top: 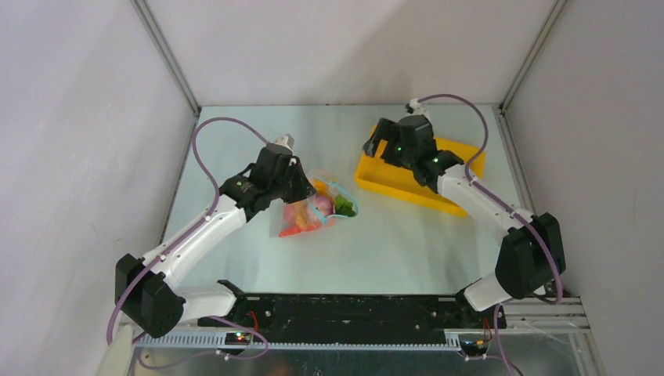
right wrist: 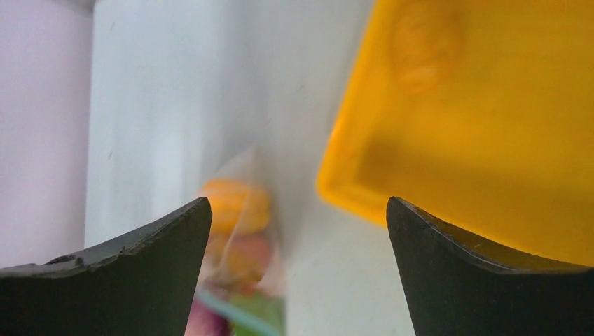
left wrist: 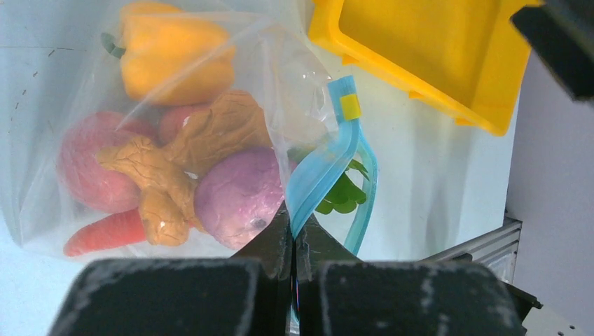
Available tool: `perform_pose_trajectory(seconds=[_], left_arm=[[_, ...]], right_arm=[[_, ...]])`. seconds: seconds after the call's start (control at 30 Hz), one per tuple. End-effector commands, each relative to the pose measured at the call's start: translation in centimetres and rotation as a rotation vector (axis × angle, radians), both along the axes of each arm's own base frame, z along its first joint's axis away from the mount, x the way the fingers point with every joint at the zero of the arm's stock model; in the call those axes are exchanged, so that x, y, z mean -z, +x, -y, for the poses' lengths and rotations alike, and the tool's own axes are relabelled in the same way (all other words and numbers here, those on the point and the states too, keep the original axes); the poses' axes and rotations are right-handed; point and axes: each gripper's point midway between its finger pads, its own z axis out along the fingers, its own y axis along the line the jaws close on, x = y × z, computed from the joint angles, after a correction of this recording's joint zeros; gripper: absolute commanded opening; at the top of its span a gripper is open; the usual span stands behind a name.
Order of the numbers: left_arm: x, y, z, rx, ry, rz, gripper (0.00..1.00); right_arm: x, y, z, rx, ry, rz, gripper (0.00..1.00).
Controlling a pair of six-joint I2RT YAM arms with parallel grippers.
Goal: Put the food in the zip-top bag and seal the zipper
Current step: Pick up the fake vegetable from the bin.
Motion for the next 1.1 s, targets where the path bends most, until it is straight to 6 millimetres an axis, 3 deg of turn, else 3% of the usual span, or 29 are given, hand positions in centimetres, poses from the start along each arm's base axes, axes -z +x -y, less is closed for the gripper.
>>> perform_pose_trajectory(seconds=[0.0,0.2,0.5,0.83,1.07], left_arm=[[-2.4,1.2,0.5,0.005,-0.017,0.077,0.01],[-2.0,1.6,0.5,0.01,0.009,0.066,0.0],[-0.7,1.9,0.6,0.015,0.022,0.03,0.0],[-0.3,2.0,0.5,0.01,0.03,0.014,0.0],[-0.3,1.9,0.4,0.011,0.025,0.013,0.0]], right_arm=[[1.7,4.2,3.4,0.096,0.043,-0.029,0.97],[5.8,10.0,5.1,0.135,0.089,-0.124,0.94],[10.6,14.8,5.7,0.149,0.034,-0.203,0.92],[14.4,16.0,6.8,0.22,-0.012,-0.252,0.89],[16.1,16.8,6.2,0.221,0.008,-0.278,0.85]])
